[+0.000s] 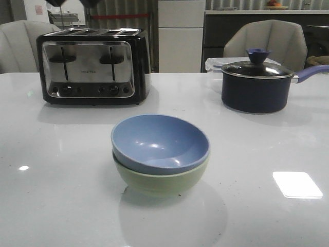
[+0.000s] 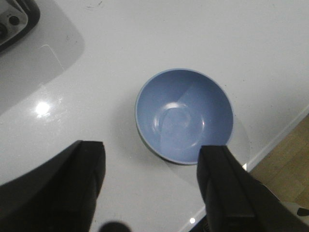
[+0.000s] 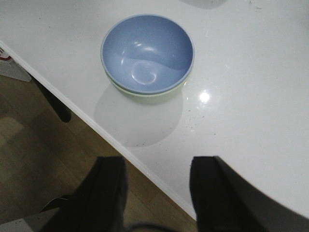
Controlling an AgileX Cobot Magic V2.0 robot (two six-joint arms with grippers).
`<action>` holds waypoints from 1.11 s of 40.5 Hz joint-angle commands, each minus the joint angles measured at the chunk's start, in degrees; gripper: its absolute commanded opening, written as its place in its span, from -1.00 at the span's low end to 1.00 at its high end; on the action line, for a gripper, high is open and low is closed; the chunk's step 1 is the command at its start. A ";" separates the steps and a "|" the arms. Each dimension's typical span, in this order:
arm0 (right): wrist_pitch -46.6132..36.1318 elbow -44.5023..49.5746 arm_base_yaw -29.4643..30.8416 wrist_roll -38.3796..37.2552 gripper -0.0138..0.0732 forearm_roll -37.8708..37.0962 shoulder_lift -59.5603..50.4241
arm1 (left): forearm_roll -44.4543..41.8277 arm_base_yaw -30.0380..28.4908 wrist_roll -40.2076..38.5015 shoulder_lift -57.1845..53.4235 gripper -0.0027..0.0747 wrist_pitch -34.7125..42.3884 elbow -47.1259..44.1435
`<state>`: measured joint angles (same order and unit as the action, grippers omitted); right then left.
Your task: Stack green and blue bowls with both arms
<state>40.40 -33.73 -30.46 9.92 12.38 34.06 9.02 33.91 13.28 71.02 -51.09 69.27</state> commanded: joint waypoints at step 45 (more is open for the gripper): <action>-2.14 -1.01 0.05 -0.37 -0.17 -6.55 0.01 | -7.89 0.43 -9.69 -37.96 0.16 2.98 -28.07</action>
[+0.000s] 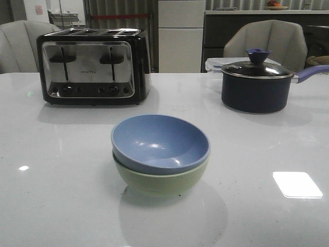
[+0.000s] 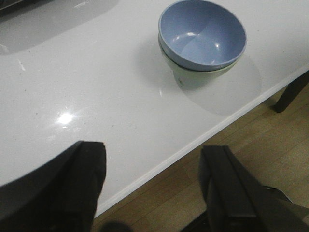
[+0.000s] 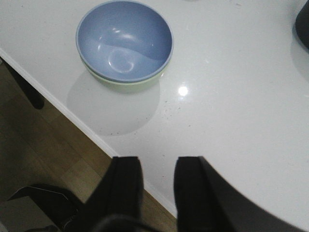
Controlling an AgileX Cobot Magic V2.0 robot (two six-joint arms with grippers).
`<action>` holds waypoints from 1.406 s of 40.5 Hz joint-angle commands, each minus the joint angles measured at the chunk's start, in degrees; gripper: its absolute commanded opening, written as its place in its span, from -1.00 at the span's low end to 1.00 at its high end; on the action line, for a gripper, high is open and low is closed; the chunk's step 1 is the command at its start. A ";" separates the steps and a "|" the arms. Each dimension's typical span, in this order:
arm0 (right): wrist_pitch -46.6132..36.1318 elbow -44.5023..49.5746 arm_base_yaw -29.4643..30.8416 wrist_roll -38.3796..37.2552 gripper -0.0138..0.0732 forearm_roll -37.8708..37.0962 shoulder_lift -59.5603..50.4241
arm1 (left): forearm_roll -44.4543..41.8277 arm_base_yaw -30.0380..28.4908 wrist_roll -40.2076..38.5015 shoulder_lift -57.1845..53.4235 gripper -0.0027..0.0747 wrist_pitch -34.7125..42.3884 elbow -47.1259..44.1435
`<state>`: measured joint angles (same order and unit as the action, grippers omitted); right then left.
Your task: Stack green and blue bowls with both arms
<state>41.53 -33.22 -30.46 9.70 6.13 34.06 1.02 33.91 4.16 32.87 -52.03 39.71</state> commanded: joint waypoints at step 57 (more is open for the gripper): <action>-3.39 -1.53 0.05 -0.15 -0.56 -0.30 0.01 | 0.77 -24.01 -0.57 -22.74 -0.69 39.63 -22.42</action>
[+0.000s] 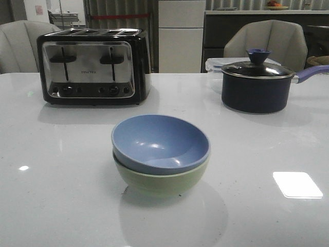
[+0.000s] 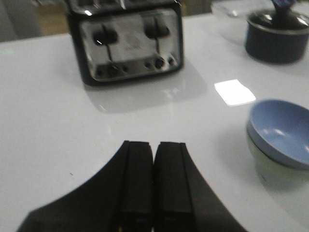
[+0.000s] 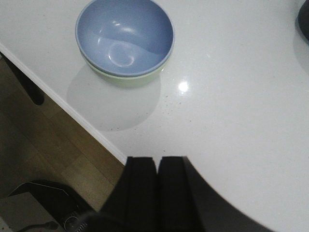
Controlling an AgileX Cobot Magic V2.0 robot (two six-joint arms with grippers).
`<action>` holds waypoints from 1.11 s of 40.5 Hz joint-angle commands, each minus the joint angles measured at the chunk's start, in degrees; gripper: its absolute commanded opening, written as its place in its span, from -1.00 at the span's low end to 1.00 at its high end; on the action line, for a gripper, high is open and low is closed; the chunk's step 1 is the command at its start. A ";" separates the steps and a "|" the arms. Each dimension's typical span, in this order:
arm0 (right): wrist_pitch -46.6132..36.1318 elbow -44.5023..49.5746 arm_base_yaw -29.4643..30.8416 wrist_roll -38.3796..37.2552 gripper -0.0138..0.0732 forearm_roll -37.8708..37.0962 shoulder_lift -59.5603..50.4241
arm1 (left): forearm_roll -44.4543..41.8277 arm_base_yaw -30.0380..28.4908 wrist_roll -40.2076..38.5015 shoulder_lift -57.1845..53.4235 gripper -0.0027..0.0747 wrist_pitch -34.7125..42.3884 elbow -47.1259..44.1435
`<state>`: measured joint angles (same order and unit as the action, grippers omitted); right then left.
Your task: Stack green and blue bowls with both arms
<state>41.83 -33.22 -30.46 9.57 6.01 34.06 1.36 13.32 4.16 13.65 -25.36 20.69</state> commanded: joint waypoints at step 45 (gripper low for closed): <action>-3.69 -1.53 0.05 -0.02 -0.56 -0.18 -0.04 | 2.31 -9.42 -0.57 -15.15 -0.69 28.64 -21.16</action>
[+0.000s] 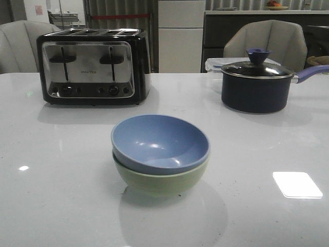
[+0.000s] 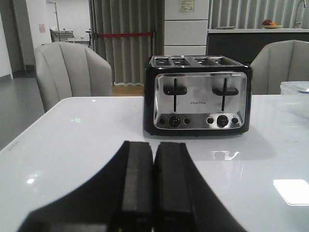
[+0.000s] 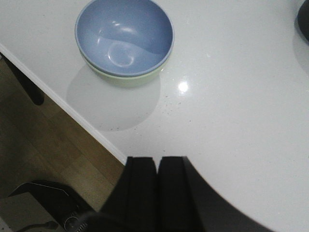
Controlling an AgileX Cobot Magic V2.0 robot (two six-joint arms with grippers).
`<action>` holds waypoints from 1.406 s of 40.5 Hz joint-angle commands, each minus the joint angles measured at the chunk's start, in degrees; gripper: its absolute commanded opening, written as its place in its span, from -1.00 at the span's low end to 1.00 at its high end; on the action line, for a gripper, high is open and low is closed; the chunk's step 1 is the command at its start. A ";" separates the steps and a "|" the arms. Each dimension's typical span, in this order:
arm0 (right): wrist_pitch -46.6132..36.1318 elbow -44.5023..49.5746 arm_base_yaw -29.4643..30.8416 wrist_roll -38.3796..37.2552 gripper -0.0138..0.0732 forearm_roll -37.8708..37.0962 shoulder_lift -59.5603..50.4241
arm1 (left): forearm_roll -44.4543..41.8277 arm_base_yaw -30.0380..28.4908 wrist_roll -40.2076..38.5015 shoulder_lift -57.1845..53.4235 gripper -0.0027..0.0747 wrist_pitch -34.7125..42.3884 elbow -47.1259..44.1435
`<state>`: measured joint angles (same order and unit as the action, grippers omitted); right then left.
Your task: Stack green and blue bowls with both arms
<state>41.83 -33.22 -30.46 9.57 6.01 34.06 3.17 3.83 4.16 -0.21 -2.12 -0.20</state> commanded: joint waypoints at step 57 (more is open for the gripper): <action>-38.20 34.63 30.19 -0.01 -0.56 -0.60 -35.87 | 0.50 0.07 -0.57 -1.18 -0.69 5.40 -0.27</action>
<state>9.82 1.44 -1.17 9.57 5.67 -0.48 3.26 3.83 4.16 -0.21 -2.12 -0.20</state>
